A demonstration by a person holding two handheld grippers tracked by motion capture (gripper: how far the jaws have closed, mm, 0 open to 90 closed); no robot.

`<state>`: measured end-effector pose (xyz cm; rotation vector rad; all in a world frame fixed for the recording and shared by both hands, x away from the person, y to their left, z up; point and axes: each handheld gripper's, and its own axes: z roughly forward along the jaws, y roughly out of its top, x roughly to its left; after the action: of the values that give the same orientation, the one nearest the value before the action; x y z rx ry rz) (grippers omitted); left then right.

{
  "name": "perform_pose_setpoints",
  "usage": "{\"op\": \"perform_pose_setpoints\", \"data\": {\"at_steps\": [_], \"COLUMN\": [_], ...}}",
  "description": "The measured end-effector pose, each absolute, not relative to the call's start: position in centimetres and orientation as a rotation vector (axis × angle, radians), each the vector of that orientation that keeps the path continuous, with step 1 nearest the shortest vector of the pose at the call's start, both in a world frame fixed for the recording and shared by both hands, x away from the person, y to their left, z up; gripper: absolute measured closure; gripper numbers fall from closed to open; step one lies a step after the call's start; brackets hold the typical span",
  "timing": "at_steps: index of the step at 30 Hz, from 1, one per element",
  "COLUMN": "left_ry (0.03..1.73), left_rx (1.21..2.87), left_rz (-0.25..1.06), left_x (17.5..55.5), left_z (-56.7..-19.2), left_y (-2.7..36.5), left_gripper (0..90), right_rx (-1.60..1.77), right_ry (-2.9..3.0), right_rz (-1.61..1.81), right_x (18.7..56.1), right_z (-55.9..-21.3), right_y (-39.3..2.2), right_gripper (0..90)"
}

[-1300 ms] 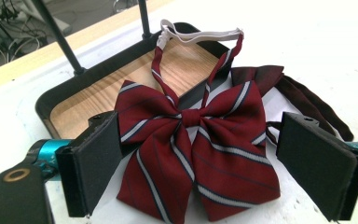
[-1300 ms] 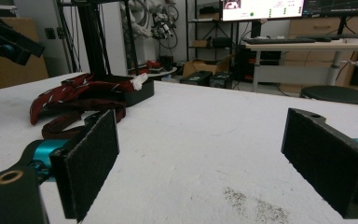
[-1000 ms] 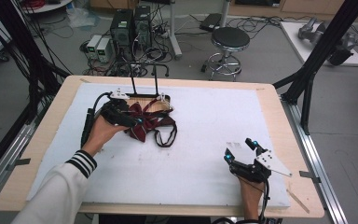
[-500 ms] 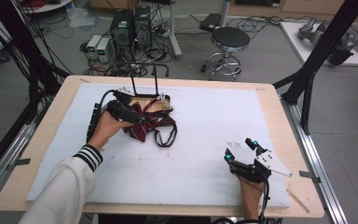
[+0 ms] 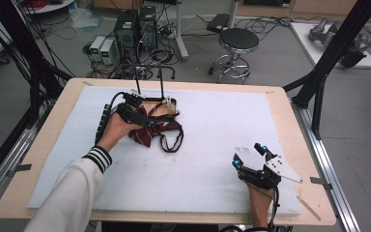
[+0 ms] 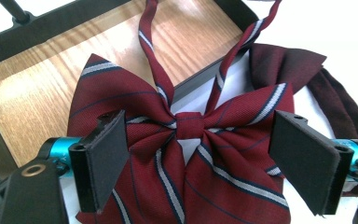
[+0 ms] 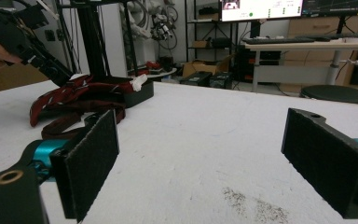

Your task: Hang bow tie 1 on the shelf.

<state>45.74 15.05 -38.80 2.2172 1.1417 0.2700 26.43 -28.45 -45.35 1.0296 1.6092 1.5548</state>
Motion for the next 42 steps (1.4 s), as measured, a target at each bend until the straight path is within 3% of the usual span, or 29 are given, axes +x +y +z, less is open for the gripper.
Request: {"op": "perform_pose_setpoints", "data": {"at_steps": [16, 29, 42], "left_ry": [1.190, 1.244, 1.288], "left_rx": [2.246, 2.252, 2.253], "left_rz": [0.257, 0.233, 0.193], "left_x": [46.5, 46.4, 46.7], "left_z": [-39.8, -40.1, -41.0], "left_y": [14.2, 13.7, 13.3], "left_gripper": [26.2, 40.1, 44.7], "right_rx": [1.032, 1.031, 1.028], "right_ry": [1.608, 1.609, 1.606], "right_rz": [1.558, 1.557, 1.558], "right_x": [26.4, 26.4, 26.4], "right_z": [-45.3, -45.3, -45.3], "right_y": [-28.5, -28.5, -28.5], "right_gripper": [10.2, 10.2, 10.2]}}
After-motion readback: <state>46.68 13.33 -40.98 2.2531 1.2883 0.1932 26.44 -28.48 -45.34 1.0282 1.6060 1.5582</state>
